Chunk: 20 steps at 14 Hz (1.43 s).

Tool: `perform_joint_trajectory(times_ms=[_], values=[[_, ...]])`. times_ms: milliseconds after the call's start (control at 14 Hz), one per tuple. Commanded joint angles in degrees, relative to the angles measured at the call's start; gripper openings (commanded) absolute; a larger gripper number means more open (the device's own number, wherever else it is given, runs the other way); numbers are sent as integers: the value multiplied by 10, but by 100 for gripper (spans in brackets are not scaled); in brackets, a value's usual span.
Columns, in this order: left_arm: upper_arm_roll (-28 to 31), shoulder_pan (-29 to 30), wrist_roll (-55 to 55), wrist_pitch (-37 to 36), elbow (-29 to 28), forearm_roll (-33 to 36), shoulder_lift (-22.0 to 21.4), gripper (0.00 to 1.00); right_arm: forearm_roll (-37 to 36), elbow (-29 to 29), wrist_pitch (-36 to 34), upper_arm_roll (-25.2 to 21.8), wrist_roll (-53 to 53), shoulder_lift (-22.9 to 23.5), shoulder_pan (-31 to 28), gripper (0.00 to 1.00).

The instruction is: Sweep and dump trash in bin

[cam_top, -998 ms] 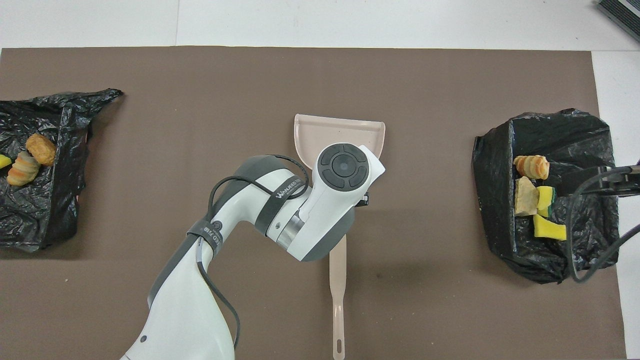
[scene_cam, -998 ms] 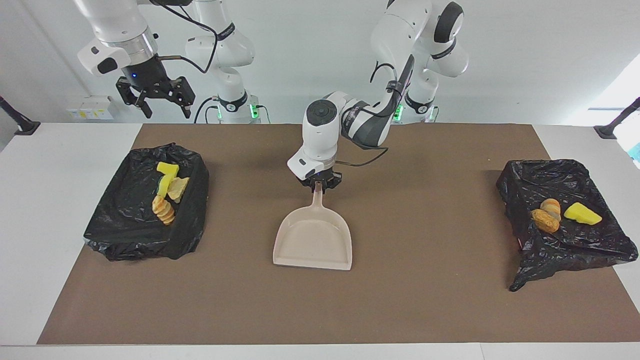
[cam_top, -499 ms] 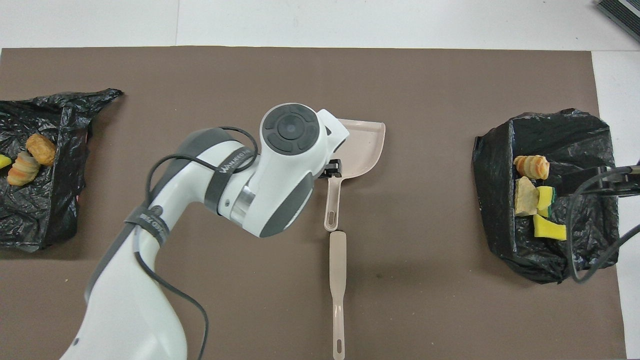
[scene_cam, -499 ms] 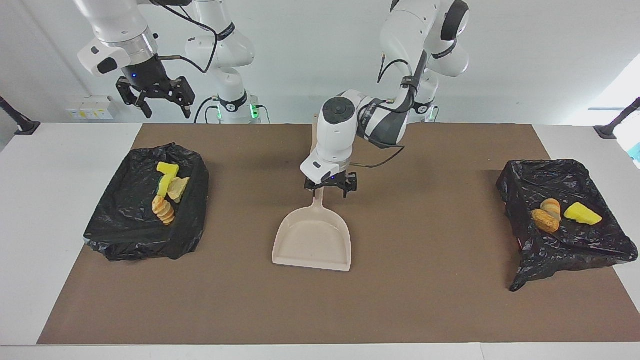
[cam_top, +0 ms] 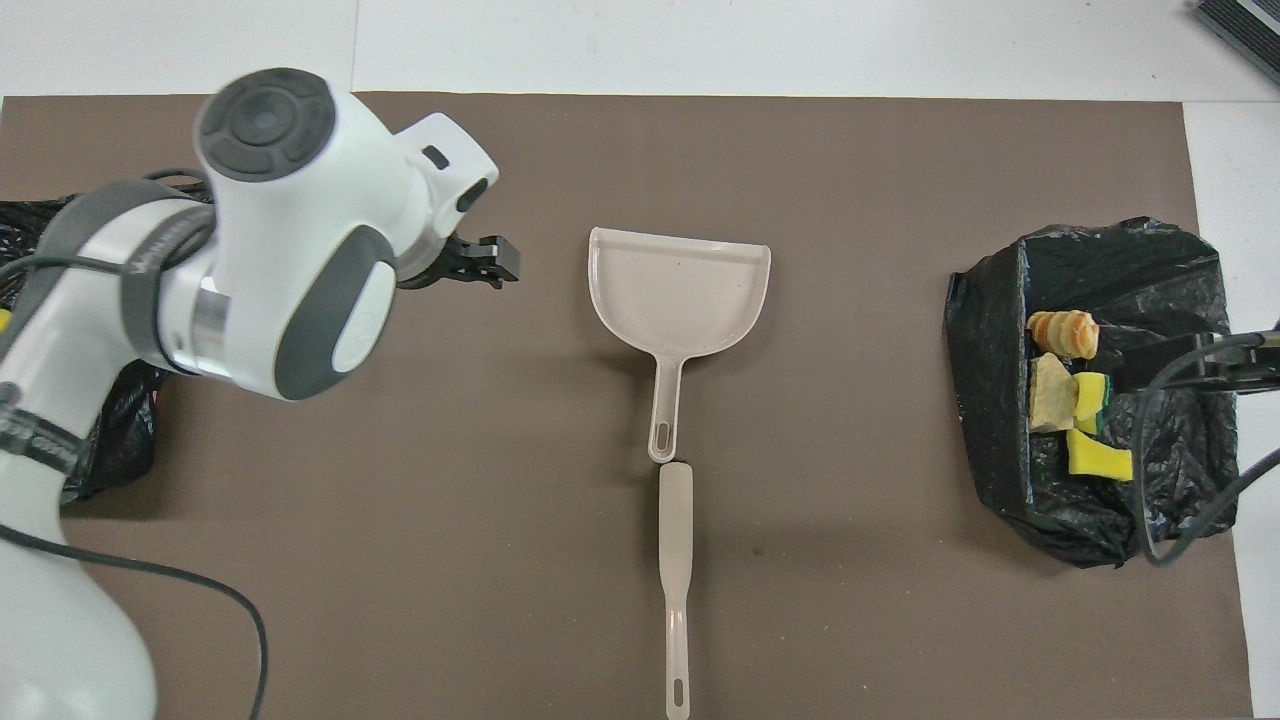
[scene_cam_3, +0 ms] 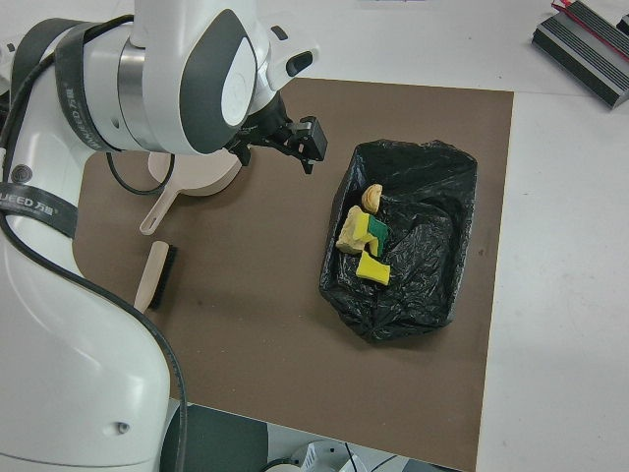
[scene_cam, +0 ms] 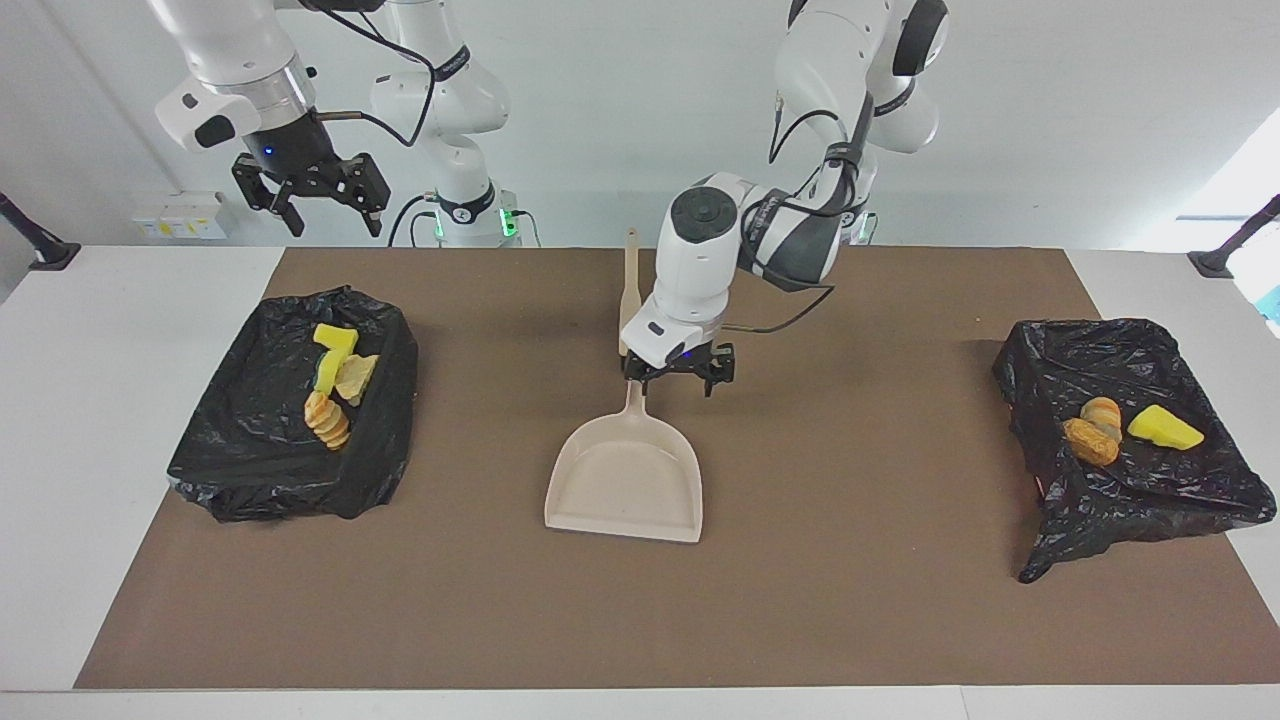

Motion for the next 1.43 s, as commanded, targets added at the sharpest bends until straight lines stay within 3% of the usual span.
perform_joint_trajectory(times_ms=[0, 499, 855, 1355], values=[[-6, 62, 90, -47, -3, -2, -33, 100, -2, 3, -13, 0, -12, -5, -2, 100], [-5, 183, 255, -131, -25, -2, -110, 100, -2, 3, -12, 0, -12, -5, -2, 100], [-2, 187, 266, -146, -42, 5, -176, 100, -1, 3, -12, 0, -12, -5, -2, 100], [-1, 191, 229, -199, -25, 9, -180, 100, -2, 3, -12, 0, -12, -5, -2, 100]])
